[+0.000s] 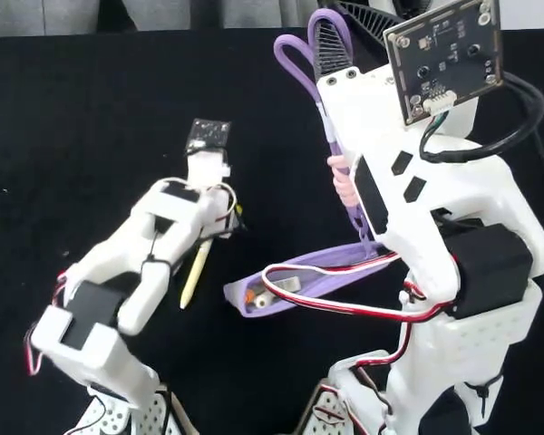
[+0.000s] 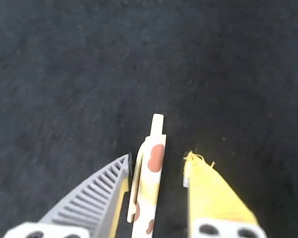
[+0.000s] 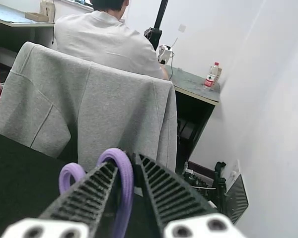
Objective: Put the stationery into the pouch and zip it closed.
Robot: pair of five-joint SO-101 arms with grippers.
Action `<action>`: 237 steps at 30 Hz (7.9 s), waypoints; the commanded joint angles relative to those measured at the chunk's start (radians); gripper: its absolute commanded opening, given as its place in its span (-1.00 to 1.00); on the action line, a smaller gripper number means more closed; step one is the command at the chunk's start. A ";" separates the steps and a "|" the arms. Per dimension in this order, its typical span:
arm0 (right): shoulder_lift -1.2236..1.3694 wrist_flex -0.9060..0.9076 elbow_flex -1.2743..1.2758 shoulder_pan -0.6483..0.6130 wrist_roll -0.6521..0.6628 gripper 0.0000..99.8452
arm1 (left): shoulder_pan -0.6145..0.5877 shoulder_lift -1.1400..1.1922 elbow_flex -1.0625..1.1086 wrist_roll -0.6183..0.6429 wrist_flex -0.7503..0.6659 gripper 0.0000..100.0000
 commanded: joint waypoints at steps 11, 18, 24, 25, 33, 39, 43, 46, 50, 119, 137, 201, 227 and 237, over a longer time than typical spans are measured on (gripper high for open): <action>-0.012 -0.023 0.001 -0.005 0.009 -0.98 | -0.013 0.135 -0.251 -0.005 0.196 -0.93; -0.012 -0.023 0.001 -0.005 0.009 -0.98 | -0.079 -0.104 -0.223 0.003 0.198 -0.94; -0.012 -0.023 0.001 -0.005 0.009 -0.98 | -0.116 -0.575 -0.191 0.005 0.198 -0.94; -0.012 -0.023 0.001 -0.005 0.009 -0.98 | -0.113 -0.667 -0.183 0.005 0.193 -0.94; -0.012 -0.023 0.001 -0.005 0.009 -0.98 | 0.005 -1.347 -0.180 0.183 0.118 -0.94; -0.012 -0.032 0.001 -0.005 0.021 -0.98 | 0.305 -1.501 -0.180 0.331 0.118 -0.94; -0.012 -0.029 0.001 -0.005 0.060 -0.98 | 0.369 -1.507 -0.180 0.336 0.112 -0.94; -0.012 -0.029 0.001 -0.005 0.063 -0.98 | 0.372 -1.501 -0.166 0.336 0.110 -0.94; -0.012 -0.031 0.001 -0.005 0.063 -0.98 | 0.433 -1.505 -0.131 0.334 0.066 -0.94; 0.047 0.098 -0.147 -0.025 0.054 -0.98 | -0.367 -1.209 0.117 0.091 0.181 -0.69; 0.061 0.144 -0.209 -0.028 0.061 -0.98 | 0.266 -0.956 -0.077 0.031 0.347 -0.69; 0.160 0.091 -0.219 0.043 0.060 -0.98 | 0.684 -1.208 -0.246 -0.008 0.529 -0.69; 0.160 0.091 -0.213 0.040 0.063 -0.98 | 0.697 -1.240 0.071 -0.153 0.169 -0.59; 0.160 0.091 -0.213 0.040 0.063 -0.98 | 0.736 -1.169 0.097 -0.149 0.106 -0.64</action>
